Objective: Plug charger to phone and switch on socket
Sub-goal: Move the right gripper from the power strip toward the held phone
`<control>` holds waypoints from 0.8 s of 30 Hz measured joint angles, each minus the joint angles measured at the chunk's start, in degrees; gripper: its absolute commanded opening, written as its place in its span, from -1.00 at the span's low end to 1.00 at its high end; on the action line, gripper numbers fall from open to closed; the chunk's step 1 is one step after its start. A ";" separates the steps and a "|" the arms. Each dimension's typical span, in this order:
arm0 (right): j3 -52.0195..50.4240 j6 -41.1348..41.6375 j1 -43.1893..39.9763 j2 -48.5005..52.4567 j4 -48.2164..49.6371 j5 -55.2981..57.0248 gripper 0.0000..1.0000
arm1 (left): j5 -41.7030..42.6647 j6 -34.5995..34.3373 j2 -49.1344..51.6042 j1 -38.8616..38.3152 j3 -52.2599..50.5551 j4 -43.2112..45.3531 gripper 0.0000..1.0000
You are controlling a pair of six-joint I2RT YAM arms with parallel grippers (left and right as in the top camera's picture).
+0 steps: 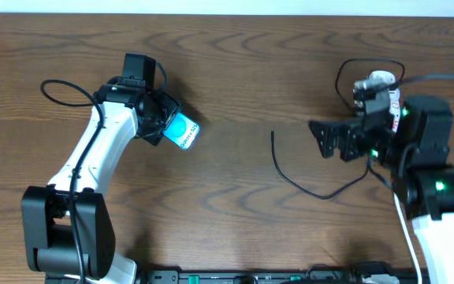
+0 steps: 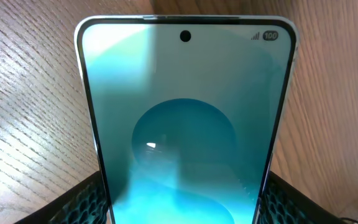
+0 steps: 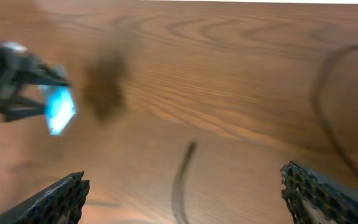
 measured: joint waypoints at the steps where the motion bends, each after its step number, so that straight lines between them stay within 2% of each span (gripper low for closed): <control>1: 0.31 0.20 0.02 0.74 0.24 -1.68 0.98 | 0.00 0.00 0.00 0.00 0.00 -0.02 -0.85; 3: 0.35 1.27 0.02 1.55 0.24 -4.00 0.98 | 0.00 -0.02 0.00 0.00 0.00 0.00 -0.86; 11: 0.35 13.84 0.02 2.29 0.35 -7.74 0.99 | 0.00 -0.02 0.00 0.00 0.00 0.48 -0.86; 19: 0.37 23.82 0.07 3.54 -1.07 -2.49 0.98 | 0.00 -0.02 0.00 0.00 0.00 0.68 -0.86; 24: 0.39 30.45 0.09 8.44 -2.03 2.05 0.75 | 0.07 -0.42 0.00 0.00 0.00 0.68 -0.86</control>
